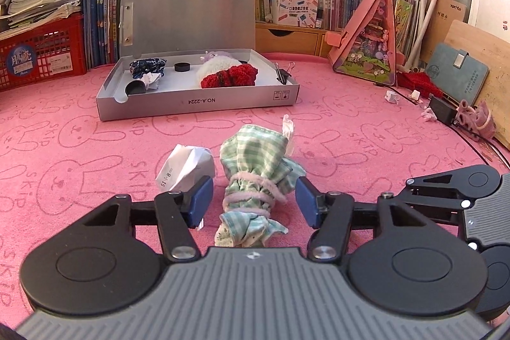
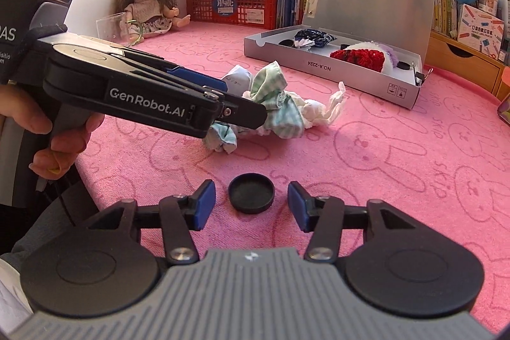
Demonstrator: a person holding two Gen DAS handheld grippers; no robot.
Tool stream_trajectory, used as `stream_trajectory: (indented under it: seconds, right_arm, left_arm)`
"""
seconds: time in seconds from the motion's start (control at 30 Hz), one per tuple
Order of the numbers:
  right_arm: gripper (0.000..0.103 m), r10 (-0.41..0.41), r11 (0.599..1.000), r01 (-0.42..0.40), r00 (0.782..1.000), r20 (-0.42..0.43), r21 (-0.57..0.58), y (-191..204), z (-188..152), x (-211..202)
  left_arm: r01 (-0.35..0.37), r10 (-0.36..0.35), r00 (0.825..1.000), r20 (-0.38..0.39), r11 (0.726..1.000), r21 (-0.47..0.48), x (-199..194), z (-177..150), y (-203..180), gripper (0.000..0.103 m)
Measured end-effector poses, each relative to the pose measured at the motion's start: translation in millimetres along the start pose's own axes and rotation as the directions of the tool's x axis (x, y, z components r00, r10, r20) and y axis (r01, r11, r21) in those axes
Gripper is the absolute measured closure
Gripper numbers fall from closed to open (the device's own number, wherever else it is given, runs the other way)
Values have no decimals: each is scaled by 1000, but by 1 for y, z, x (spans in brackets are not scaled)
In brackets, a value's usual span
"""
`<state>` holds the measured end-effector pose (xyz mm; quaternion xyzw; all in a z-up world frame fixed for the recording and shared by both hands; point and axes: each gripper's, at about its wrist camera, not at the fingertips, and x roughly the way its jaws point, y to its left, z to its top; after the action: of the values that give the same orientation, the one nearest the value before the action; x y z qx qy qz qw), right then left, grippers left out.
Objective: Organize objects
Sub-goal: 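Grasp the green checked cloth bundle with the left gripper while the right gripper grasps a black lid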
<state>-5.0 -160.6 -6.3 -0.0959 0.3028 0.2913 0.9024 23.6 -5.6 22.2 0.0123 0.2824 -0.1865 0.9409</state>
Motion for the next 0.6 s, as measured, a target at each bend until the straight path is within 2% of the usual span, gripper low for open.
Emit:
stream_trajectory:
  seconds: [0.13,0.37,0.6]
  right_arm:
    - [66,-28,999,28,1000,5,21,-3,0,-1]
    - [66,-102,991,102,995,5,83,-18,-2,-5]
    - [66,-208,963,206,978,-6,176,-39,-2,-5]
  left_arm:
    - [-3,3,1000,-3,1000,2,5,1,0,40]
    - [-6,6,1000,-10,1000,0,10,1,0,38]
    - [-14,13,1000,-27,1000,-17,19,-4,0,38]
